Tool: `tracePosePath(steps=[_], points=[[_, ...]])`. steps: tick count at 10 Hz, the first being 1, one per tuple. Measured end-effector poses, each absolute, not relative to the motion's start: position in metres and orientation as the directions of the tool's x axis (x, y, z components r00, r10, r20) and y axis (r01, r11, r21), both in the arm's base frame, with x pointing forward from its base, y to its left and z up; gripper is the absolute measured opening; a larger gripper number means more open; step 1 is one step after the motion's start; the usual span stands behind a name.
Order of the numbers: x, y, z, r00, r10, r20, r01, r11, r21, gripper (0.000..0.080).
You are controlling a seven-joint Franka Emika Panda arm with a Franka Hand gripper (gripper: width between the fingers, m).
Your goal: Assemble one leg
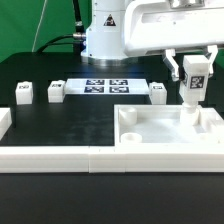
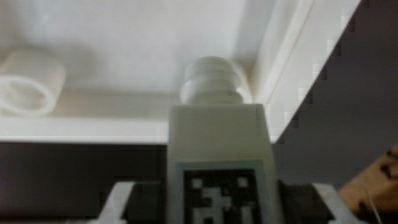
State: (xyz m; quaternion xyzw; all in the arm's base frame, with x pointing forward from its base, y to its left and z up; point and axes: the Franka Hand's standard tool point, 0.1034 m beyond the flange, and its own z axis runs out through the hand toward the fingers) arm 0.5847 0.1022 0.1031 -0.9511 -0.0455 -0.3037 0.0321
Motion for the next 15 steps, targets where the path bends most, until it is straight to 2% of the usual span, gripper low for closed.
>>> tracePosePath(steps=[1,6,10,12,15], points=[[0.586,0.107,0.086,0.829,0.072,0.554,0.111,-0.993,-0.037,0.0288],[0.622,0.120,0.083,0.826,0.068,0.560,0.116,-0.992,-0.051,0.0288],[0.626,0.119,0.082,0.810,0.066,0.583,0.115,-0.992,-0.046,0.0288],[0.620,0.117,0.066,0.821,0.071,0.566,0.116,-0.992,-0.043,0.0288],[0.618,0.119,0.062,0.820,0.071,0.568,0.114,-0.993,-0.041,0.0288]])
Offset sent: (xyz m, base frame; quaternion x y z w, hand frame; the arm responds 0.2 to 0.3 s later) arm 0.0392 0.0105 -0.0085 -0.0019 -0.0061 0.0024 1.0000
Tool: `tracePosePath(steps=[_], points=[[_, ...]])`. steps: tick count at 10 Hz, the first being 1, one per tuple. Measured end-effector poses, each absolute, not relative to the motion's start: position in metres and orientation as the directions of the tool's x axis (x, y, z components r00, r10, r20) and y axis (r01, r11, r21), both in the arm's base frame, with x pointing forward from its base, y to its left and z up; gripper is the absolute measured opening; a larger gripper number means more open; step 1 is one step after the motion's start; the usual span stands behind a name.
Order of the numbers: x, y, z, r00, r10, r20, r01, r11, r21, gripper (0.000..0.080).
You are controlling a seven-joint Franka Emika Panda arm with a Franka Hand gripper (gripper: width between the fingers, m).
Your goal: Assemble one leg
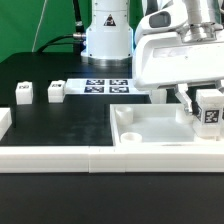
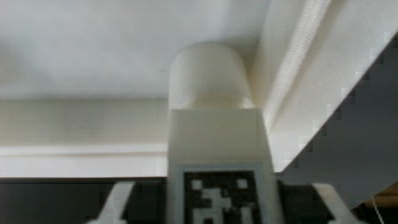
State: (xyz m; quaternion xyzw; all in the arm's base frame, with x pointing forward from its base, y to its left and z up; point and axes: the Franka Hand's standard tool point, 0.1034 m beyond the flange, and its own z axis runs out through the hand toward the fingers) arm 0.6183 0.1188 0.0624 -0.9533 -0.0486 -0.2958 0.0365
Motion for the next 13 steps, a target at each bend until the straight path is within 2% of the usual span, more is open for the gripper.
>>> tracePosePath(steps=[2,3,4,5,6,9,11,13], points=[[0.617,0.119,0.061,0.828,0.074,0.555,0.116,-0.992,-0.041,0.0288],[0.616,0.119,0.060,0.832,0.074,0.550,0.116,-0.992,-0.042,0.0460],[0.616,0.119,0.060,0.832,0.074,0.550,0.116,-0.992,-0.042,0.0460],[0.616,0.119,0.060,0.832,0.075,0.550,0.116,-0.992,-0.042,0.0608],[0.616,0.119,0.060,0.832,0.075,0.549,0.116,-0.992,-0.042,0.0637],[0.616,0.119,0.060,0.835,0.075,0.545,0.117,-0.992,-0.043,0.0649],[0.623,0.120,0.083,0.843,0.074,0.533,0.119,-0.992,-0.050,0.0649],[0.620,0.121,0.081,0.870,0.079,0.486,0.122,-0.991,-0.057,0.0649]])
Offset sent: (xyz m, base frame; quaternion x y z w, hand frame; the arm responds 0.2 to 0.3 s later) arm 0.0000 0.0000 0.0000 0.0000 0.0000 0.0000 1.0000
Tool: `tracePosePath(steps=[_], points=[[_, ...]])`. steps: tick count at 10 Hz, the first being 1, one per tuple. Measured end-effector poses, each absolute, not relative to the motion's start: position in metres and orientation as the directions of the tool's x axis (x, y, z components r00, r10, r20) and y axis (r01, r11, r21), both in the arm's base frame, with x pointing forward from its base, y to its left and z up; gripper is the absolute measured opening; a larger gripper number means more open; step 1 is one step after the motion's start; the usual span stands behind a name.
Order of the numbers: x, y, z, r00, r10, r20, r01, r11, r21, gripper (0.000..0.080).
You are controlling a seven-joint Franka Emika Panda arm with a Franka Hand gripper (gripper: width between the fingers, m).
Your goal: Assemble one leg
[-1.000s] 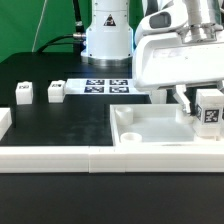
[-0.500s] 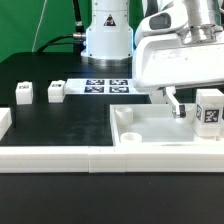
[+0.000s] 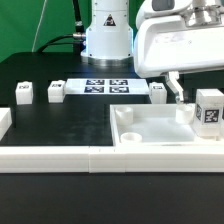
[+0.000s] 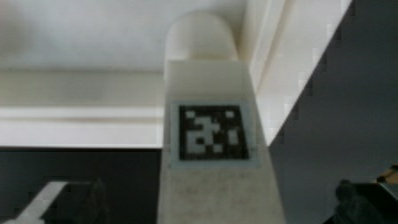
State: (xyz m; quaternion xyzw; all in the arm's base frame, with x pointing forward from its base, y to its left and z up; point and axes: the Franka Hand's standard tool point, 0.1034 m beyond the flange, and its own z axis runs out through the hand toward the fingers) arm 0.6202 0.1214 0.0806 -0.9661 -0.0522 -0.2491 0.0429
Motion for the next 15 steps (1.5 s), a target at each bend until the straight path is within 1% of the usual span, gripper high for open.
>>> tracePosePath(steps=[1,2,3,4,5,8,11,13,14,15], points=[[0.6209,0.1215,0.0812,0.870,0.079,0.486,0.122,-0.991,-0.057,0.0649],[0.6158,0.1237,0.0762,0.903,0.086,0.420,0.126,-0.990,-0.066,0.0649],[0.6134,0.1264,0.0772,0.950,0.095,0.297,0.125,-0.988,-0.086,0.0649],[0.6188,0.1232,0.0777,0.963,0.077,0.258,0.104,-0.990,-0.092,0.0649],[0.6155,0.1227,0.0721,0.984,0.065,0.166,0.083,-0.991,-0.101,0.0649],[0.6182,0.1245,0.0735,0.997,0.069,-0.023,0.066,-0.991,-0.116,0.0649],[0.6222,0.1231,0.0721,0.998,0.068,-0.015,0.065,-0.991,-0.116,0.0649],[0.6222,0.1231,0.0719,0.998,0.067,-0.015,0.065,-0.991,-0.116,0.0384],[0.6226,0.1210,0.0719,0.998,0.066,-0.014,0.064,-0.991,-0.113,0.0297],[0.6229,0.1189,0.0717,0.998,0.063,-0.015,0.061,-0.992,-0.112,0.0297]])
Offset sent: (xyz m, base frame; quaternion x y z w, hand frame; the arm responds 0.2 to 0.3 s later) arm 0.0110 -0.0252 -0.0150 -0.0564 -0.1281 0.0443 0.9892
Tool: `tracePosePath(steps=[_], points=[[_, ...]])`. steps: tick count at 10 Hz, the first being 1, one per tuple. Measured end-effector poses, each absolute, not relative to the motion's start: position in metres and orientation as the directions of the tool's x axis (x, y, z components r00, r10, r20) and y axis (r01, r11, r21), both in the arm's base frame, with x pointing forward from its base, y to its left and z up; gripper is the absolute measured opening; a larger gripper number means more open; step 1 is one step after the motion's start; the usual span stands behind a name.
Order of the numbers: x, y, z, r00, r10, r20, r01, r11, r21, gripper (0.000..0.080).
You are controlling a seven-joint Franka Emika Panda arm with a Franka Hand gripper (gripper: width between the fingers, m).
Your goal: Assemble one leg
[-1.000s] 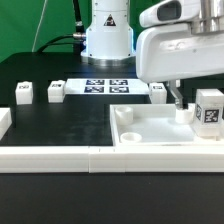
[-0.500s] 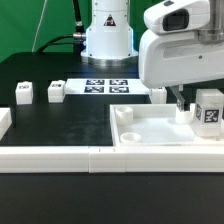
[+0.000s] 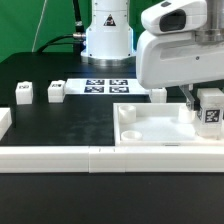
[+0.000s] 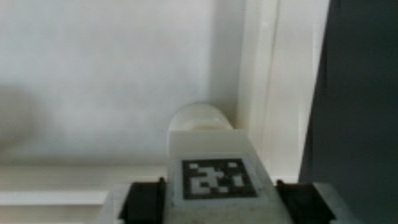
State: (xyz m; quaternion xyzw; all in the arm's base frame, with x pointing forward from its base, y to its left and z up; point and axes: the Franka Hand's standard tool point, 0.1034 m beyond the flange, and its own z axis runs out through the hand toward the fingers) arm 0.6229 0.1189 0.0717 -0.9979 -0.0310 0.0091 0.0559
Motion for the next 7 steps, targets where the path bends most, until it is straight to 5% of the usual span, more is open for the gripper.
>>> tracePosePath(steps=[4,7], points=[[0.6230,0.1185,0.0716,1.000,0.019,-0.018,0.017,-0.993,-0.113,0.0296],[0.6189,0.1228,0.0681,0.919,-0.394,-0.026,-0.394,-0.911,-0.121,0.0294]])
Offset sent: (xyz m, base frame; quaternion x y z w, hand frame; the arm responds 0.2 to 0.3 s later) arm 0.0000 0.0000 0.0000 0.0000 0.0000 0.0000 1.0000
